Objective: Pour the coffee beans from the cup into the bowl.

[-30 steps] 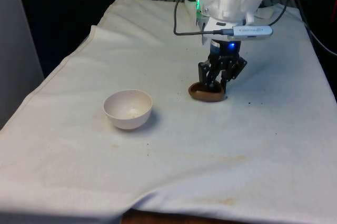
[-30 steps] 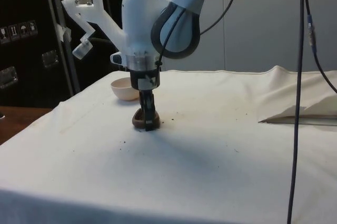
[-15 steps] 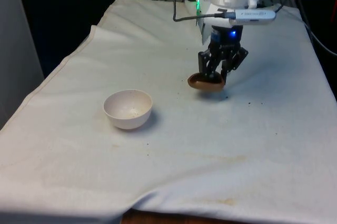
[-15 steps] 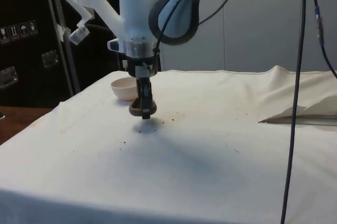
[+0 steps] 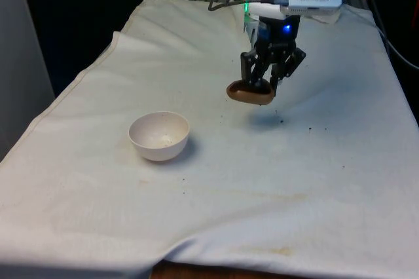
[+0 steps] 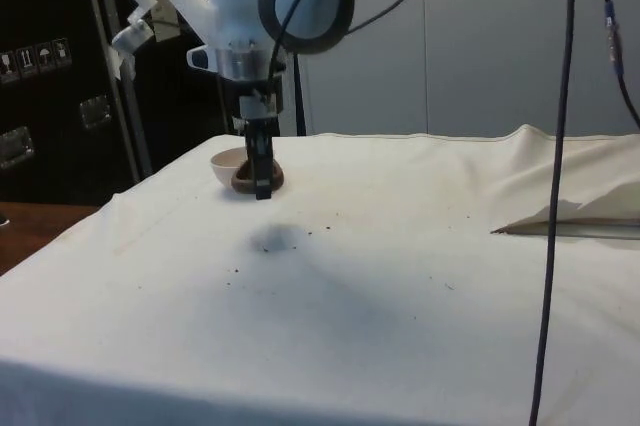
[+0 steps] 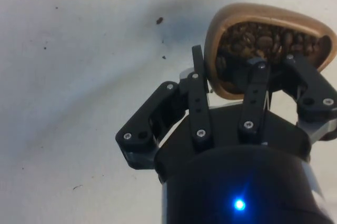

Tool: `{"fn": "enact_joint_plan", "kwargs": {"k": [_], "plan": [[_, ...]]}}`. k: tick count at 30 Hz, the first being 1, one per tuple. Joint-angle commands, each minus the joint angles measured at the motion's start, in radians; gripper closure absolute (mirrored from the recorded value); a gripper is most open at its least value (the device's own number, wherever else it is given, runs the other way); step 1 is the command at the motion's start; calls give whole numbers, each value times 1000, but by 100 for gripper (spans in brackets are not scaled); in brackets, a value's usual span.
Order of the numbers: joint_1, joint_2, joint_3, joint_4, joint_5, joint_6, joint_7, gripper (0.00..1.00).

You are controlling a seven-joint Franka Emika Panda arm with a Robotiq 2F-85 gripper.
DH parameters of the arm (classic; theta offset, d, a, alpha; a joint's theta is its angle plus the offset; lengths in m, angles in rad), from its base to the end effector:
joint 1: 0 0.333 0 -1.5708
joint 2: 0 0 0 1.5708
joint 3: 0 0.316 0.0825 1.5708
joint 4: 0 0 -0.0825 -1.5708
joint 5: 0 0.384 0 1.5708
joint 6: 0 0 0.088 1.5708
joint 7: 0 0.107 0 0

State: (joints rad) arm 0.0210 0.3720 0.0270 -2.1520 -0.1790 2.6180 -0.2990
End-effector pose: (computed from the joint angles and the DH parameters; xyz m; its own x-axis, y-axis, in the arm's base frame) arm 0.5779 0.0317 0.2337 0.8768 0.4776 0.0561 0.4695 -0.8754 0.1151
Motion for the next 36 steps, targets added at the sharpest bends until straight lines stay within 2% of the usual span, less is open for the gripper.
{"fn": "enact_joint_plan", "kwargs": {"k": [1,6,7,8,16,17,18,25,26,27,32,33,34,35,36], "plan": [[-9,0,8,12,16,-18,-17,97],[-18,7,7,60,28,-55,-37,97],[-11,4,-1,54,17,-49,-27,97],[-19,9,6,67,32,-60,-43,97],[-29,32,-2,134,62,-93,-81,97],[-20,26,-10,123,47,-84,-66,97],[-30,35,-3,141,66,-96,-86,97],[-33,57,-18,198,96,-119,-119,97],[-26,53,-24,189,85,-109,-108,97],[-34,59,-19,204,99,-122,-122,97],[-41,72,-25,240,121,-142,-143,97],[-41,74,-27,245,126,-144,-147,97],[-33,70,-35,237,116,-134,-137,97],[-42,77,-29,250,131,-147,-152,97],[-44,82,-32,259,141,-150,-161,97]]}}
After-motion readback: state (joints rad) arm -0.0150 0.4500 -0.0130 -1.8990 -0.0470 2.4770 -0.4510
